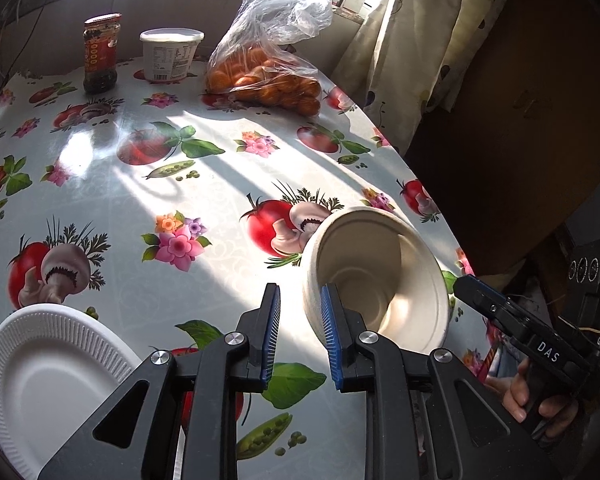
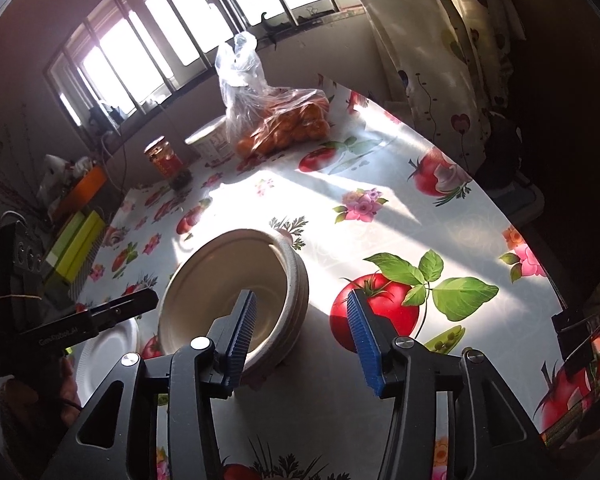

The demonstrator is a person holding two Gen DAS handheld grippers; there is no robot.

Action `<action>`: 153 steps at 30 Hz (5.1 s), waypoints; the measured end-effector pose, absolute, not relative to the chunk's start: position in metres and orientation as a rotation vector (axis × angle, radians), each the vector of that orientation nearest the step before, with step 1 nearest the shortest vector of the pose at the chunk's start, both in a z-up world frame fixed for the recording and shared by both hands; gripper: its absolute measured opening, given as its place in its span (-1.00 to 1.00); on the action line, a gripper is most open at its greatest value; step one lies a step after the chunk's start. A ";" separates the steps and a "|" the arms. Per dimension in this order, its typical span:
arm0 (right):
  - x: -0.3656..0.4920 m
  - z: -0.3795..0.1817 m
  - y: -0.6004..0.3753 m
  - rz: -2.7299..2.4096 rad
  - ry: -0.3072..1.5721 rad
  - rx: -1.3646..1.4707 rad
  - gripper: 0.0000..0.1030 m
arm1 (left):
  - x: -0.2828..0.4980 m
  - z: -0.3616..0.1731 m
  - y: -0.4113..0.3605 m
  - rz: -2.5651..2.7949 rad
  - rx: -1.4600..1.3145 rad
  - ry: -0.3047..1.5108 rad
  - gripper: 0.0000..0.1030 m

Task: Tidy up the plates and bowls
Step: 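Grasp the stacked beige bowls rim with the right gripper and lift them, then carry the bowl stack with the right gripper over the white plate stack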

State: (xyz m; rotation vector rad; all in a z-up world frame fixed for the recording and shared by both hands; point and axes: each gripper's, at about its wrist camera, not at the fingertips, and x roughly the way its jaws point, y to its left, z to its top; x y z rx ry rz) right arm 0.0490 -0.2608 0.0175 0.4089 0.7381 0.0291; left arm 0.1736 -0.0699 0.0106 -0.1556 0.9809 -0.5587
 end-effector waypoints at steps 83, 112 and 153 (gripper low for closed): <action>0.060 0.013 -0.233 0.178 0.808 0.391 -0.43 | 0.157 0.005 -0.071 -0.512 -0.180 1.040 -0.57; 0.078 0.026 -0.161 0.335 0.841 0.302 -0.43 | 0.131 0.024 0.005 -0.375 -0.258 0.964 -0.57; 0.104 0.009 -0.045 0.622 0.965 0.202 -0.43 | 0.076 0.024 0.114 -0.086 -0.373 0.916 -0.57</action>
